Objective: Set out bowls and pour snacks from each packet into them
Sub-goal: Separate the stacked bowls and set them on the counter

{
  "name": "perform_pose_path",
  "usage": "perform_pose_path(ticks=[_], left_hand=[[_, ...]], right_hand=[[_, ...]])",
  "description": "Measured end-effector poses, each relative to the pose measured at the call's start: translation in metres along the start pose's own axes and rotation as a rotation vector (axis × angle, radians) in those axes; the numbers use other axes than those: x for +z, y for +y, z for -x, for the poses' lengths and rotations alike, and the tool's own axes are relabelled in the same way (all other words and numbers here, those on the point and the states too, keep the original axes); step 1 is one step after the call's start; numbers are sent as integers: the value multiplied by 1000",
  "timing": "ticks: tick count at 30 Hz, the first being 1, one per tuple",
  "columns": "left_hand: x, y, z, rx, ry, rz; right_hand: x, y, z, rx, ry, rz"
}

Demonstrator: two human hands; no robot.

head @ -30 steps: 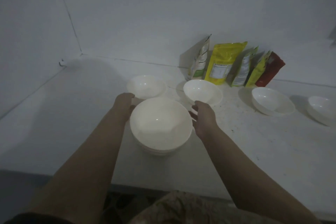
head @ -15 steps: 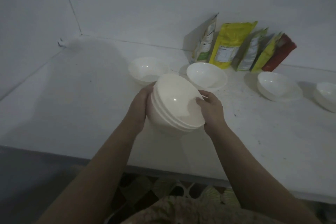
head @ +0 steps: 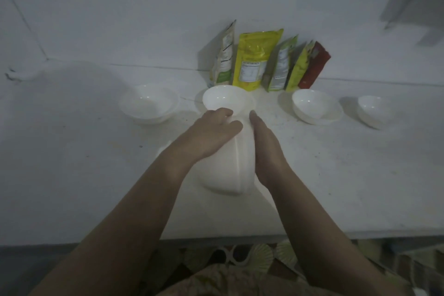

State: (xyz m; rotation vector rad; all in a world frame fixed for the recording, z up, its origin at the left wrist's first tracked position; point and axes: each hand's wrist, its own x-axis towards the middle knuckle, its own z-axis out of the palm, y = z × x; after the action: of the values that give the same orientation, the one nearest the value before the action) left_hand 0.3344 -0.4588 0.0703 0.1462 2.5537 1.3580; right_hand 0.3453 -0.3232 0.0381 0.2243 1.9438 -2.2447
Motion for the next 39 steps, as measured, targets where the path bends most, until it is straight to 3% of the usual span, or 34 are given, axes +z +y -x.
perform_pose_path(ticks=[5, 15, 19, 23, 29, 36, 39], left_hand=[[-6, 8, 4, -16, -27, -38], [7, 17, 14, 77, 19, -342], [11, 10, 12, 79, 40, -452], [-7, -15, 4, 68, 190, -382], [-29, -71, -1, 28, 392, -134], [-32, -97, -5, 42, 516, -199], [-15, -71, -9, 173, 545, -291]], right_hand=[[0, -6, -2, -52, 5, 99], [11, -4, 11, -73, 18, 135], [3, 4, 18, -136, 100, 81], [-3, 3, 28, -288, 211, 200], [10, 5, 45, -665, 217, 484], [15, 5, 43, -784, 226, 591], [10, 3, 40, -765, 236, 564]])
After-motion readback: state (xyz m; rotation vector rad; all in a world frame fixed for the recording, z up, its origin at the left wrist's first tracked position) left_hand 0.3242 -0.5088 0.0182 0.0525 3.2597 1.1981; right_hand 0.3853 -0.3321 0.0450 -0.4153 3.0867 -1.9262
